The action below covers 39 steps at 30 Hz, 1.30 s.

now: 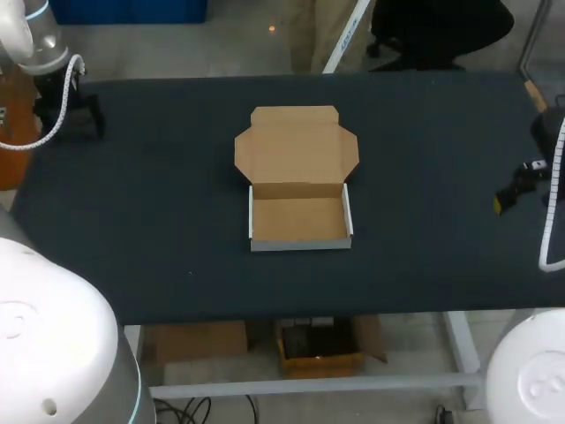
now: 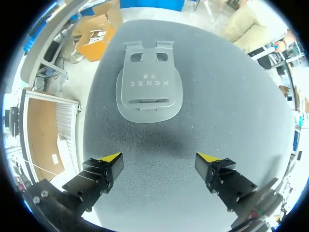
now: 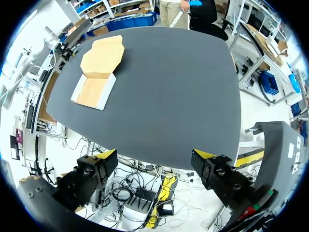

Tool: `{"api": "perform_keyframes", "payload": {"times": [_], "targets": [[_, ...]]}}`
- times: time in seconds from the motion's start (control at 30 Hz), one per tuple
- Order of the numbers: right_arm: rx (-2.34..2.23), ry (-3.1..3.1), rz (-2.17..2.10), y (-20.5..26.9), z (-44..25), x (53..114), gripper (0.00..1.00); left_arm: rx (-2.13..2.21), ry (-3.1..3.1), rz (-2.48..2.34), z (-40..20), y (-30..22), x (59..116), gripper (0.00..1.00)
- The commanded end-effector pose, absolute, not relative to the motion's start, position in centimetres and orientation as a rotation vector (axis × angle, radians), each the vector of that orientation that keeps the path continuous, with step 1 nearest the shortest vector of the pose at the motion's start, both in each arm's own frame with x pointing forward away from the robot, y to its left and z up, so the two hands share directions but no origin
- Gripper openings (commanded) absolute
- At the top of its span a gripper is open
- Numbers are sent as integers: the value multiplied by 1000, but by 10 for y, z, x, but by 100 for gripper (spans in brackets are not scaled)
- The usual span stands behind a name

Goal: Assemble the packaging by folding the flat box into shape, placing the metal phone stand inside, and closing the box properly

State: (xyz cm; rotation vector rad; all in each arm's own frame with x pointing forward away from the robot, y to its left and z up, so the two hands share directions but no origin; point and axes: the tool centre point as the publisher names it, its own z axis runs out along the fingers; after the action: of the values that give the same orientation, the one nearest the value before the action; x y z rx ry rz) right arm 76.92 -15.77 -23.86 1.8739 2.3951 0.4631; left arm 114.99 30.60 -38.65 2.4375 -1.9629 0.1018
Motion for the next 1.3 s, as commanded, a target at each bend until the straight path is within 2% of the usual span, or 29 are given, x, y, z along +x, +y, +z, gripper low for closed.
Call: {"api": "perform_keyframes", "payload": {"times": [0.03, 1.3], "targets": [[1877, 2396, 457, -158, -237, 769, 100, 2390, -1932, 24, -389, 309, 1162, 100], [1877, 2396, 457, -158, -237, 769, 100, 2378, -1968, 23, -391, 309, 1172, 100]]}}
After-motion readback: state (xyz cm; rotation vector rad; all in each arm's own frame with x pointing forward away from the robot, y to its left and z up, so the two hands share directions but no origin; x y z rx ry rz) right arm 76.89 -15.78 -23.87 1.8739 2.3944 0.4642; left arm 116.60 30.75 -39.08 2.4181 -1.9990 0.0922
